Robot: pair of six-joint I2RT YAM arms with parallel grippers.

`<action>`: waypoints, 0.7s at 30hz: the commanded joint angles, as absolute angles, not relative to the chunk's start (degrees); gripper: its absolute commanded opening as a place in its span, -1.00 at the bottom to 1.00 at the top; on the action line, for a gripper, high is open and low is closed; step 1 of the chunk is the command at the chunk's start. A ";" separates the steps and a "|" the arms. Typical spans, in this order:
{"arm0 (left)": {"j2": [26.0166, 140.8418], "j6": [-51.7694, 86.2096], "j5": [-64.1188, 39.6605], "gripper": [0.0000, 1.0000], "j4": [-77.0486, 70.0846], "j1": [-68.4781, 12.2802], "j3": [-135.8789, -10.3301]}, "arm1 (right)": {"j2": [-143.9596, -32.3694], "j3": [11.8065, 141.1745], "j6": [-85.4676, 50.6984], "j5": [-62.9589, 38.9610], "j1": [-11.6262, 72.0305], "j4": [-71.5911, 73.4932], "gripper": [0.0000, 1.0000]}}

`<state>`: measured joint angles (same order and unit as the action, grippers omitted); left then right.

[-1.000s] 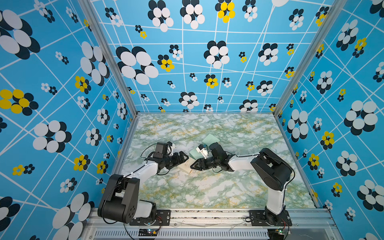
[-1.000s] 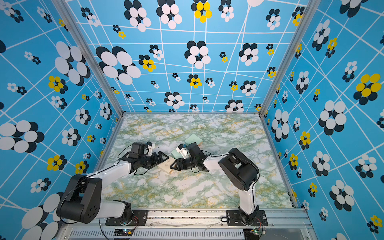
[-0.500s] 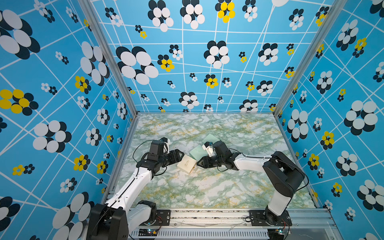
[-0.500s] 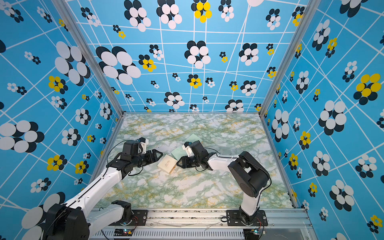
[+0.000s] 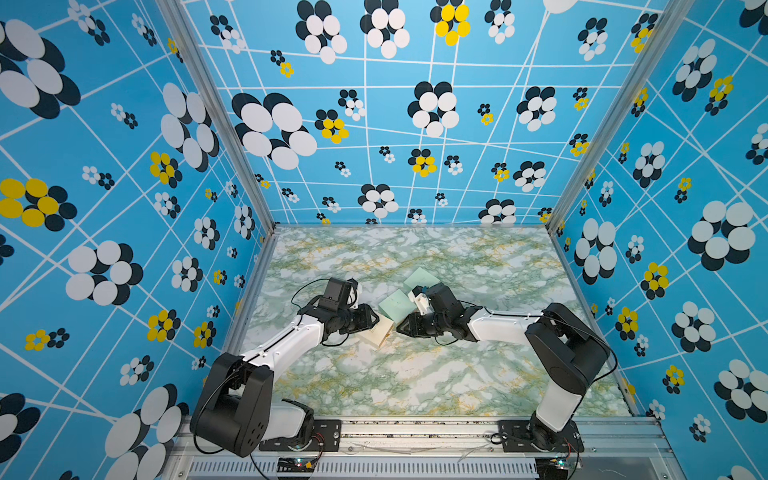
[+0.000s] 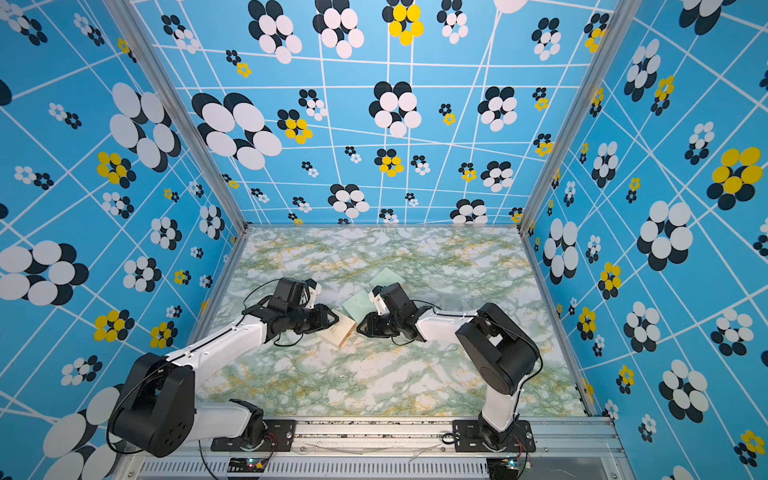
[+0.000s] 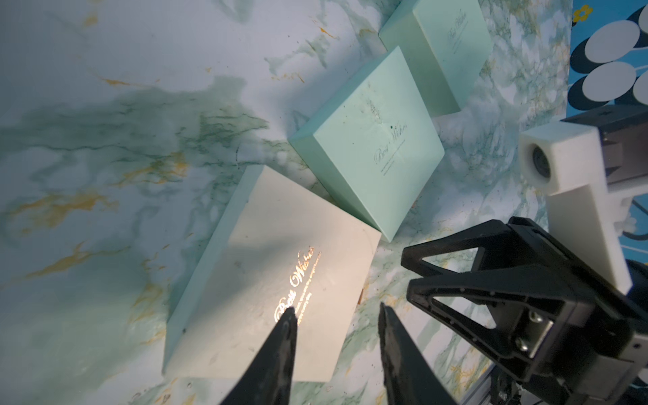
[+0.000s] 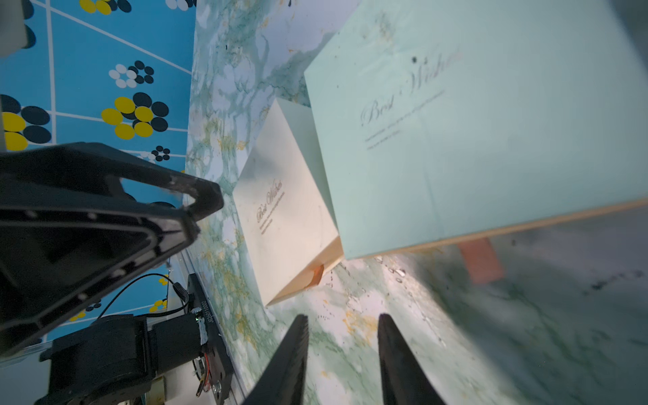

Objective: Take out the earrings from the drawer-style jewelry box
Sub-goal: Adjust the jewelry box at the center of the board.

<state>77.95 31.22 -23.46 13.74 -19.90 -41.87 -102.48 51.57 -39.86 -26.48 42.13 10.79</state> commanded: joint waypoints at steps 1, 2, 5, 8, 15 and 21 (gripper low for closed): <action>79.36 30.00 -22.05 -0.29 14.70 -20.51 -43.76 | -103.31 51.01 -42.64 -27.86 42.00 12.98 -0.31; 79.75 29.81 -21.52 -0.33 15.05 -20.62 -43.87 | -103.61 51.11 -43.10 -27.86 42.03 13.07 -0.33; 80.33 29.43 -20.58 -0.44 15.39 -20.70 -43.95 | -104.39 51.58 -44.08 -27.95 42.01 13.09 -0.34; 80.26 29.25 -19.16 -0.52 15.59 -20.67 -43.86 | -105.07 52.01 -45.12 -28.12 42.25 13.01 -0.37; 80.49 28.14 -17.75 -0.51 17.49 -20.57 -44.21 | -106.65 53.49 -46.70 -27.74 43.75 12.30 -0.42; 79.64 27.51 -17.49 -0.53 17.58 -20.09 -44.30 | -107.73 53.86 -48.84 -27.77 44.02 14.31 -0.43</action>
